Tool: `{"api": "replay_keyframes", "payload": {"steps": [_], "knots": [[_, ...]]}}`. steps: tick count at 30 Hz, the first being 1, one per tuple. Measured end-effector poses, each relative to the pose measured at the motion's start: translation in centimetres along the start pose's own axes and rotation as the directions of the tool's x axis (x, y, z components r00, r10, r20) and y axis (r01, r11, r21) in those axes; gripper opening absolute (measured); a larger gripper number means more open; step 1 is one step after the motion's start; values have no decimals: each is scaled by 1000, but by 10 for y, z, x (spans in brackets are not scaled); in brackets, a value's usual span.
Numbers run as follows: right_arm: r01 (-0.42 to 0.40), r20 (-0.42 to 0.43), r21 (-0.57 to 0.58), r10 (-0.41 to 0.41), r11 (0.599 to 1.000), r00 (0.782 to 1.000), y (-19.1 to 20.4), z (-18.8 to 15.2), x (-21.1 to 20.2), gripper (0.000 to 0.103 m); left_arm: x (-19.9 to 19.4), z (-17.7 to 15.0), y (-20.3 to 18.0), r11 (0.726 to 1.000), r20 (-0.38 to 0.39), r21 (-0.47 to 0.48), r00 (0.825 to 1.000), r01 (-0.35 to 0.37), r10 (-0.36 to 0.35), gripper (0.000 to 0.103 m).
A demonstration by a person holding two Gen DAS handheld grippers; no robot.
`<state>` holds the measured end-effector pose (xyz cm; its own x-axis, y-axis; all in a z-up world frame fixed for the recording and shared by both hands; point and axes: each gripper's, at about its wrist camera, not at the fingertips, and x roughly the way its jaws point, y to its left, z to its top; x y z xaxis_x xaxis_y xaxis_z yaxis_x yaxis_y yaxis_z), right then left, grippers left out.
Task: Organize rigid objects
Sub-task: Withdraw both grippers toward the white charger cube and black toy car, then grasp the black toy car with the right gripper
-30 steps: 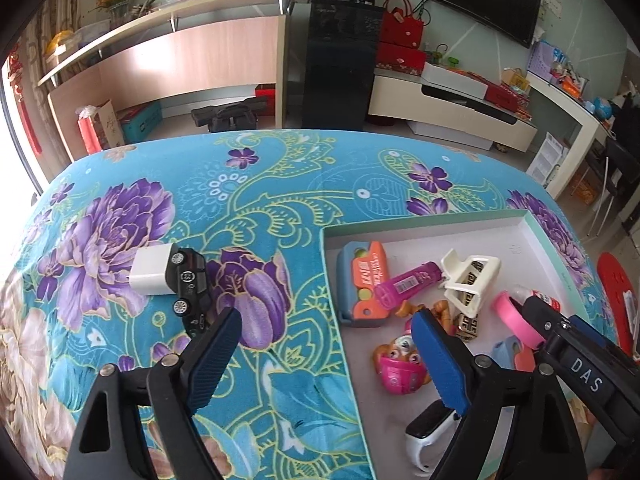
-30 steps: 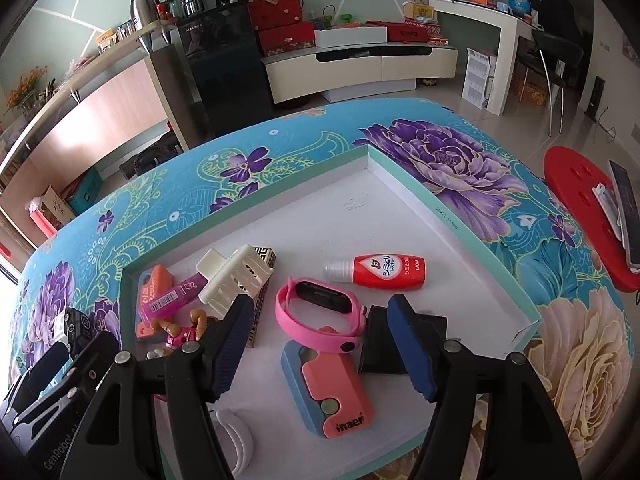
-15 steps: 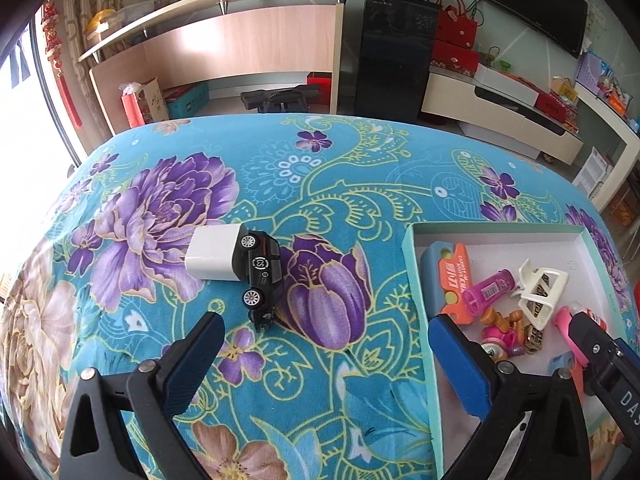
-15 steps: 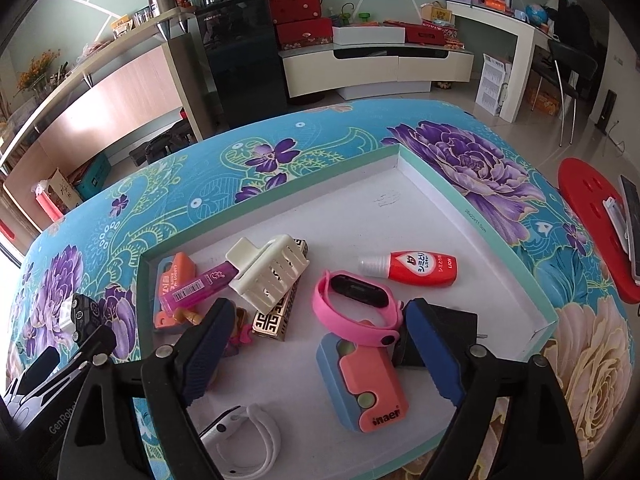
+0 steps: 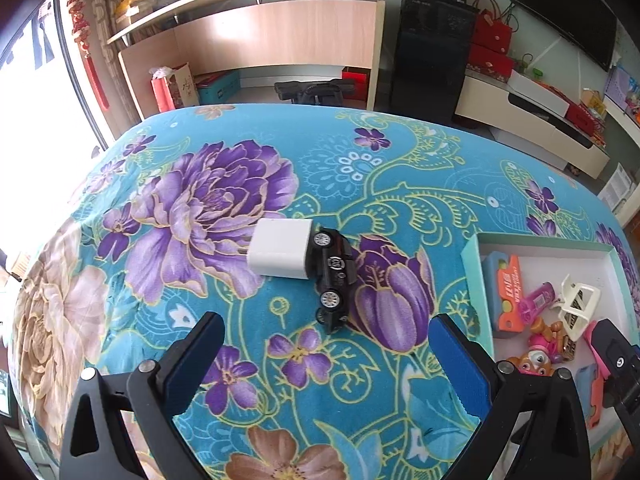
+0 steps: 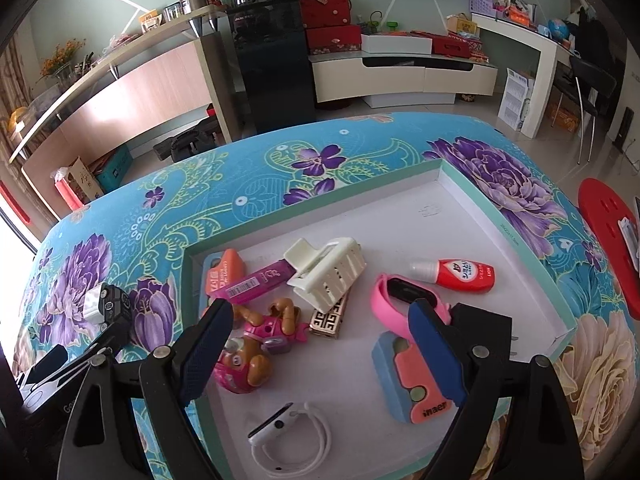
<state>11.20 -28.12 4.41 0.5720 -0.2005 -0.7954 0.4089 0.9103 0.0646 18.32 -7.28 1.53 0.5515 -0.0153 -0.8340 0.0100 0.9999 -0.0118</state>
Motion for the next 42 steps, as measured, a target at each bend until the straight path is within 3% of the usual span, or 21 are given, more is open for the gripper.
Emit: {"api": "replay_keyframes", "payload": {"steps": [18, 26, 36, 42], "knots": [[-121, 4, -144, 123, 982, 992, 82, -14, -2, 90, -1, 4, 99, 974, -12, -191, 992, -122, 122, 103], [-223, -32, -227, 221, 948, 975, 125, -27, 15, 90, 4, 1, 125, 959, -33, -253, 991, -130, 126, 103], [-328, -21, -232, 333, 916, 943, 153, -31, 38, 89, 26, 8, 134, 952, -40, -285, 994, -107, 100, 103], [-354, -53, -217, 351, 910, 935, 159, -34, 59, 79, 42, 13, 134, 941, -27, -330, 997, -72, 67, 103]]}}
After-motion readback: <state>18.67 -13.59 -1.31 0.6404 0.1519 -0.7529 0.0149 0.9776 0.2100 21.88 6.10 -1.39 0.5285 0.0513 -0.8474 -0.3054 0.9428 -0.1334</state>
